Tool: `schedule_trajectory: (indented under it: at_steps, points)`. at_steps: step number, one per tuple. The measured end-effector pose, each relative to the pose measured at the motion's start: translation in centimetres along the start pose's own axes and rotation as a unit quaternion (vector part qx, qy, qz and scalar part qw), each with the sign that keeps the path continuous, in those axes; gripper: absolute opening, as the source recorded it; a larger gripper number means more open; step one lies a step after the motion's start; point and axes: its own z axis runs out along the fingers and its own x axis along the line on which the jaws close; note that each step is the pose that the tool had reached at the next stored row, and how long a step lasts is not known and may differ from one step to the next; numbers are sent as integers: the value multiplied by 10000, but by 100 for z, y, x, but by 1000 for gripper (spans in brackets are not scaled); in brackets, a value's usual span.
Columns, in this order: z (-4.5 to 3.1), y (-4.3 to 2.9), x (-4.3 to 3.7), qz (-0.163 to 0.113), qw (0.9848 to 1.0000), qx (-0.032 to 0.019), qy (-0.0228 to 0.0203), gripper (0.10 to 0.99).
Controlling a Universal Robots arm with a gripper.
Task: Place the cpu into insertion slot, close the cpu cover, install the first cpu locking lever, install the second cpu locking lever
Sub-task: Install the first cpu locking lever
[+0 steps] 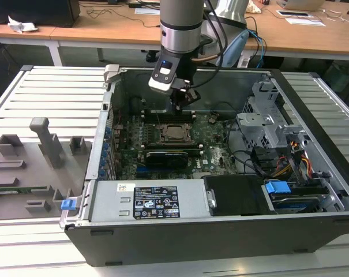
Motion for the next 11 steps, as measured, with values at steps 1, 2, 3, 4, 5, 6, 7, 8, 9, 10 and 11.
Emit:
schedule_trajectory:
  at_steps: [1,2,3,4,5,6,7,8,9,10,11]
  points:
    - [0,0,0,-29,10000,0,2,106]
    - [0,0,0,-57,10000,0,4,106]
    - [0,0,0,-86,10000,0,5,106]
    - [0,0,0,-136,9999,1,8,106]
    - [0,0,0,-198,9998,1,12,106]
    - [0,0,0,-269,9996,2,16,106]
    - [0,0,0,-326,9995,2,20,106]
    - [0,0,0,-383,9993,3,24,106]
    - [0,0,0,-420,9991,3,26,106]
    - [0,0,0,-454,9990,3,28,106]
    - [0,0,0,-483,9988,3,30,106]
